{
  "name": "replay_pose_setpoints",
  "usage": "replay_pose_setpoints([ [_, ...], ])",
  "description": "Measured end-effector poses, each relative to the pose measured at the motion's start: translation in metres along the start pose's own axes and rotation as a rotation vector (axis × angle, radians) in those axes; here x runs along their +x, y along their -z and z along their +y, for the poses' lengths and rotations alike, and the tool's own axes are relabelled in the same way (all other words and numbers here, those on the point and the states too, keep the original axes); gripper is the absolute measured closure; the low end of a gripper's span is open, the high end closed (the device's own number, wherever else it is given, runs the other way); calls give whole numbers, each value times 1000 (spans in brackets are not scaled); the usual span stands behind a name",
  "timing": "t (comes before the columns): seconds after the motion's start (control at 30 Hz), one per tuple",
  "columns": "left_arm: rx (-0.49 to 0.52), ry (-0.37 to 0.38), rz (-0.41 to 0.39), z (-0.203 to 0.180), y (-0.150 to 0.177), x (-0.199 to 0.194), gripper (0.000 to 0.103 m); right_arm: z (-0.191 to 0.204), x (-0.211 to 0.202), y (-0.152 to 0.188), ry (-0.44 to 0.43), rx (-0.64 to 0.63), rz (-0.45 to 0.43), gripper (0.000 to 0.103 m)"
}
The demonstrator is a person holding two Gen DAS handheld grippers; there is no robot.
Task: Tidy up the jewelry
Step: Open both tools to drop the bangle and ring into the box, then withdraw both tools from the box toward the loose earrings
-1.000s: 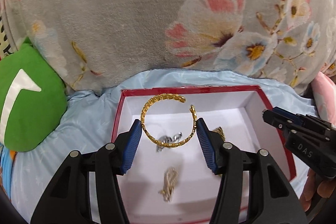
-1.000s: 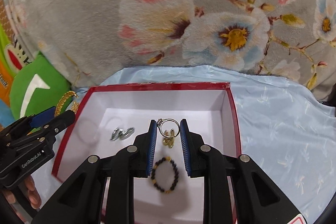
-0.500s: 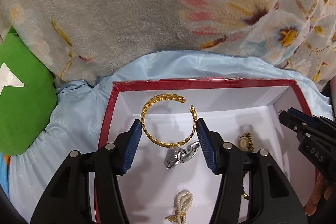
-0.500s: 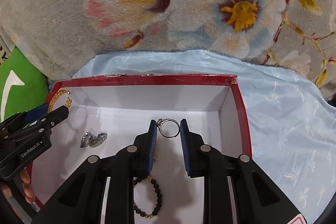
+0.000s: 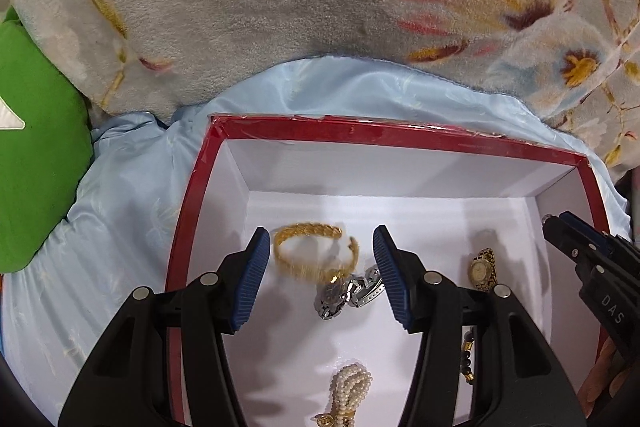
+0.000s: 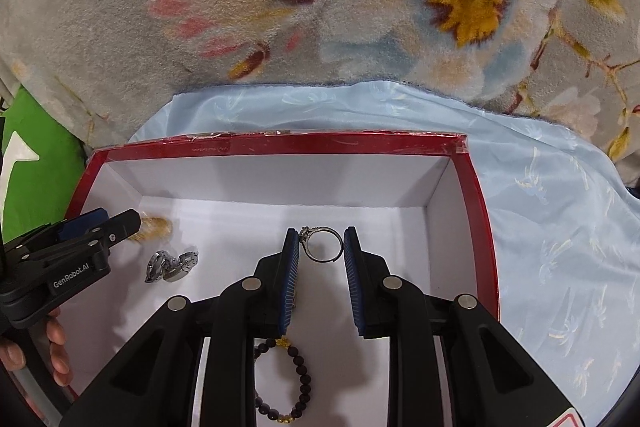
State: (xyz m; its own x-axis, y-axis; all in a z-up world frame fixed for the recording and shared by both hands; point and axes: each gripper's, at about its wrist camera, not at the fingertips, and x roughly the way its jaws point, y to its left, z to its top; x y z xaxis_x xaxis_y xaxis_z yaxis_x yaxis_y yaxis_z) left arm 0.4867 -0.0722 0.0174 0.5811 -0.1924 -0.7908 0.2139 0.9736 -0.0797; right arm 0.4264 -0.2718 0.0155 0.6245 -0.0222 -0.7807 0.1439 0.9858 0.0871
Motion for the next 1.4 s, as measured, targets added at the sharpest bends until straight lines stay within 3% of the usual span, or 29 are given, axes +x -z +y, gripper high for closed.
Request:
replay_pose_setpoints([
  [0.5,-7,-3,-22,2,-2,-5,49,0,-4,1,8,1,4,81],
  [0.67,25,-53,-122,-2,3,-30,49,2,-21,4,40,-27,-47,81],
  [0.77,53,-37,-177,-4,12,-61,45,3,-46,11,30,-41,-83,81],
  [1.0,138,-23,-243,-4,81,-148,32,2,-134,69,-51,-53,-170,74],
  [1.2,154,1,-152,13,174,-179,32,5,-188,156,-78,-88,-146,71],
  [1.4,140,-16,-74,22,255,-192,32,29,-202,244,-53,-168,-65,67],
])
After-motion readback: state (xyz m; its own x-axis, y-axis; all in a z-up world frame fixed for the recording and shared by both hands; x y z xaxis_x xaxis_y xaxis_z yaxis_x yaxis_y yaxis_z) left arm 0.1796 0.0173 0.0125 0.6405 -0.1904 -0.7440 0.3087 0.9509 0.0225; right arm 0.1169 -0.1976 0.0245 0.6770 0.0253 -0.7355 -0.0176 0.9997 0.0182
